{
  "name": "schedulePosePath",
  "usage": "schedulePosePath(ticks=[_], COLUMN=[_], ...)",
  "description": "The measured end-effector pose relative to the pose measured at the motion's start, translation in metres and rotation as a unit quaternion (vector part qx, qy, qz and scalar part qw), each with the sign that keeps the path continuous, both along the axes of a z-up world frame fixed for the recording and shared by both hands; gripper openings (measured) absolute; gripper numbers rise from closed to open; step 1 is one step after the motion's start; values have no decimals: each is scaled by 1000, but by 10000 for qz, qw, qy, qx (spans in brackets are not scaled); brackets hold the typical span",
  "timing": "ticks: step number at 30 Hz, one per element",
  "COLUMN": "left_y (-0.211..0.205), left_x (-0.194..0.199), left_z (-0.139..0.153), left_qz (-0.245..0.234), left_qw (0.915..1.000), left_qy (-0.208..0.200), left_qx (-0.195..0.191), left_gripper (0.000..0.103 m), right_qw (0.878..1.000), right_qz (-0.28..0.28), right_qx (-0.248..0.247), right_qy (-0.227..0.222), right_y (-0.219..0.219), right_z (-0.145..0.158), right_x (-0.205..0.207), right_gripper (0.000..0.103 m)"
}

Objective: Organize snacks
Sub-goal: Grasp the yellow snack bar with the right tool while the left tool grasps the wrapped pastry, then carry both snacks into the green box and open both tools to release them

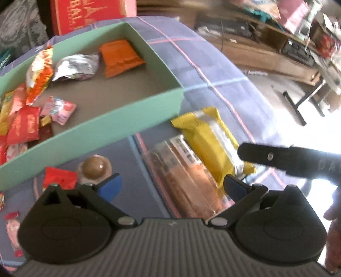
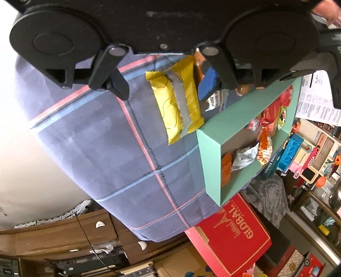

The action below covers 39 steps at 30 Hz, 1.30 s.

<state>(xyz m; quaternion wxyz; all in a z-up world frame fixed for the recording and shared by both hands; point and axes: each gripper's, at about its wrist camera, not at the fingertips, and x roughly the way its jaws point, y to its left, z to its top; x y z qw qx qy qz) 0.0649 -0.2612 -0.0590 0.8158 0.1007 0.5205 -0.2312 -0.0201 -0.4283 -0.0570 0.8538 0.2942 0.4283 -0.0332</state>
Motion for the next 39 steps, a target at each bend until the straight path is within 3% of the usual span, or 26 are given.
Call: schedulePosePath(ticks=[6, 12, 16, 19, 21, 23, 25, 31, 33, 39], left_y=[19, 43, 43, 33, 28, 25, 25, 37, 43, 55], left_x=[3, 9, 8, 6, 6, 5, 4, -2, -2, -8], left_z=[-14, -13, -12, -11, -12, -12, -10, -10, -9, -4], left_qz=[169, 319, 73, -207, -314, -405, -497, -485, -444, -392], left_qw=[9997, 9995, 9999, 9995, 9990, 9985, 9979, 9979, 9982, 9989], left_qy=[177, 53, -100, -212, -294, -361, -403, -426, -384, -184], left_qx=[38, 59, 20, 56, 85, 58, 8, -47, -72, -183], left_gripper=[103, 103, 82, 74, 69, 57, 39, 39, 38, 38], right_qw=[9997, 9980, 9934, 9893, 9873, 9863, 9860, 9788, 9756, 9901], right_qz=[167, 438, 597, 708, 751, 758, 770, 883, 910, 781], right_qx=[-152, -462, -981, -1277, -1398, -1467, -1482, -1849, -1998, -1169], right_qy=[-46, -42, -31, -25, -23, -19, -10, 12, 4, 11], right_y=[9, 36, 56, 66, 69, 70, 69, 81, 86, 81], right_z=[2, -4, -6, -7, -8, -8, -8, -9, -10, -5], right_x=[10, 32, 43, 47, 46, 46, 45, 52, 53, 43], right_gripper=[73, 73, 73, 71, 64, 59, 57, 57, 52, 48])
